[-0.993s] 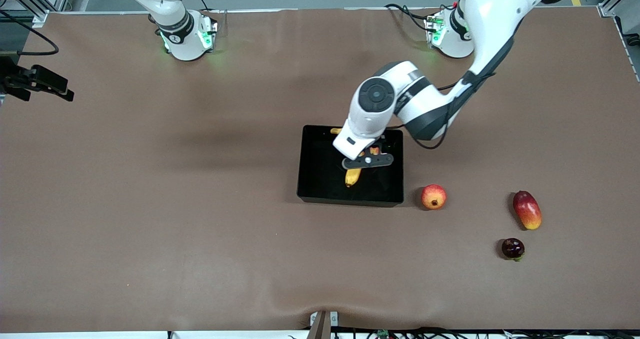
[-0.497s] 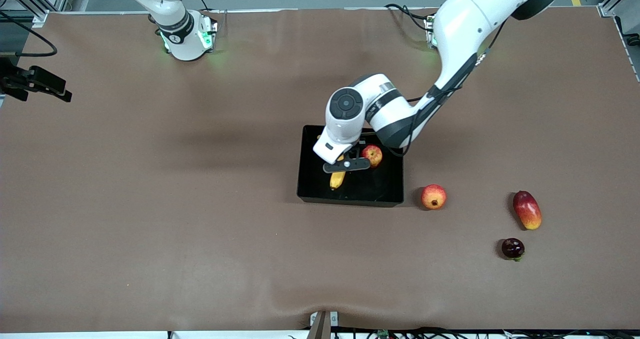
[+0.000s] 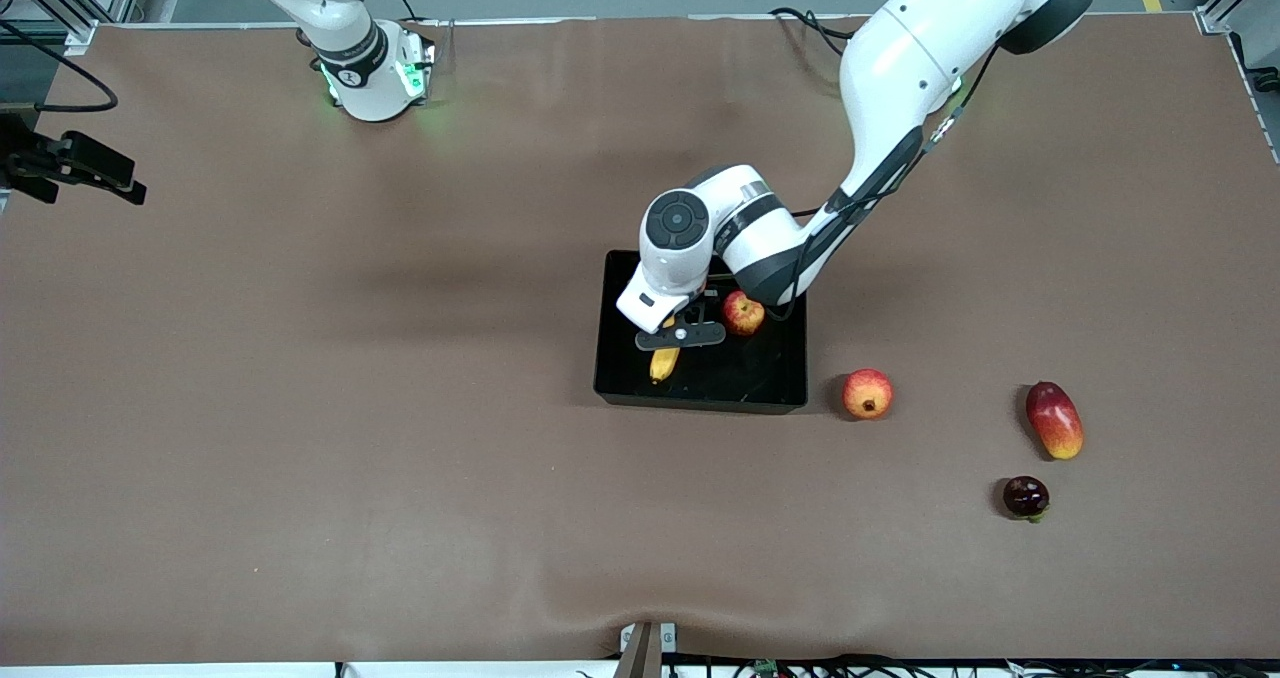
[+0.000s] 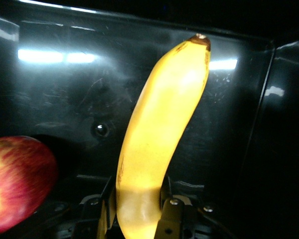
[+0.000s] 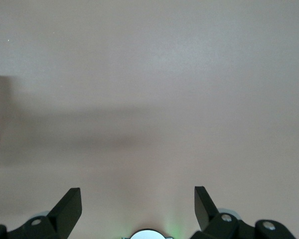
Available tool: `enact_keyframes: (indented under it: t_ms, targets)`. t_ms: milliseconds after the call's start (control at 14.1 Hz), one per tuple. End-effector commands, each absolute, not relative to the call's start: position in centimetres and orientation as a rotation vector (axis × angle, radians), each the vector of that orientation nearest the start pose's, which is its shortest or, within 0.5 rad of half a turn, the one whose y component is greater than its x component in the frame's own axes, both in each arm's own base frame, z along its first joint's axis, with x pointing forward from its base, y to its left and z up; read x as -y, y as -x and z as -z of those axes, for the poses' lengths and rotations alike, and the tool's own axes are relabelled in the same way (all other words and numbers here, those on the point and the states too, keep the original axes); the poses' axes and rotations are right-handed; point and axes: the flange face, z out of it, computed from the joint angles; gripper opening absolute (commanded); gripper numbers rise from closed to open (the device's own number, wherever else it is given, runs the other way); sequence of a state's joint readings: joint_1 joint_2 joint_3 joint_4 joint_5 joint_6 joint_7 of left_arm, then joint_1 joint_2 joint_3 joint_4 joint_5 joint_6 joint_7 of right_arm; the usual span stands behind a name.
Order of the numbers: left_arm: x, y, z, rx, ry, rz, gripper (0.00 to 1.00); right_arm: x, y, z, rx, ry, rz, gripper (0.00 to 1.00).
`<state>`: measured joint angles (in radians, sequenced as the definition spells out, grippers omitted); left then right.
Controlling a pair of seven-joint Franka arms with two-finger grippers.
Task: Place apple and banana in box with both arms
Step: 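Lower the banana into the tray and open the left gripper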
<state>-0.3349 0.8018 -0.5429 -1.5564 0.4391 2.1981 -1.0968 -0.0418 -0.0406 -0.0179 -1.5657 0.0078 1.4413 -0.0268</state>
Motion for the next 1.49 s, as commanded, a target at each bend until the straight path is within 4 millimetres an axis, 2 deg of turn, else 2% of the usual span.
enact_keyframes:
  t_ms: [0, 142, 213, 284, 355, 497, 709, 780, 922, 1135, 1277, 1419]
  targets:
    - [49.6, -50.1, -20.4, 0.141, 3.144, -0.020, 0.00, 2.4, -52.8, -64.3, -0.046, 3.136, -0.127, 1.00]
    - [49.4, -50.0, -19.1, 0.144, 3.139, -0.042, 0.00, 2.4, -52.9, -64.2, -0.046, 3.136, -0.120, 1.00]
    - [49.0, -50.1, -18.5, 0.151, 3.132, -0.048, 0.04, 2.2, -53.0, -64.2, -0.039, 3.136, -0.120, 1.00]
    - [49.0, -50.1, -18.1, 0.153, 3.129, -0.054, 0.17, 2.0, -53.1, -64.1, -0.031, 3.137, -0.123, 1.00]
    - [49.0, -50.1, -17.9, 0.153, 3.129, -0.057, 0.35, 1.8, -53.1, -64.1, -0.027, 3.138, -0.123, 1.00]
    - [48.8, -50.3, -18.0, 0.159, 3.128, -0.052, 1.00, 1.8, -53.2, -63.9, -0.029, 3.137, -0.128, 1.00]
    - [48.7, -50.7, -18.7, 0.158, 3.132, -0.036, 1.00, 1.8, -53.2, -63.9, -0.029, 3.137, -0.128, 1.00]
    - [48.7, -51.2, -19.8, 0.166, 3.142, -0.011, 1.00, 1.8, -53.2, -63.9, -0.029, 3.137, -0.128, 1.00]
    - [47.8, -53.5, -22.8, 0.206, 3.152, 0.052, 1.00, 1.9, -53.2, -64.0, -0.031, 3.137, -0.125, 1.00]
    - [44.7, -57.1, -28.0, 0.270, 3.139, 0.118, 1.00, 1.9, -53.2, -64.1, -0.031, 3.137, -0.120, 1.00]
    - [43.2, -58.2, -32.4, 0.318, 3.148, 0.180, 1.00, 1.9, -53.2, -64.1, -0.031, 3.137, -0.120, 1.00]
    - [40.5, -59.3, -36.3, 0.359, 3.129, 0.201, 1.00, 1.9, -53.2, -64.2, -0.031, 3.137, -0.118, 1.00]
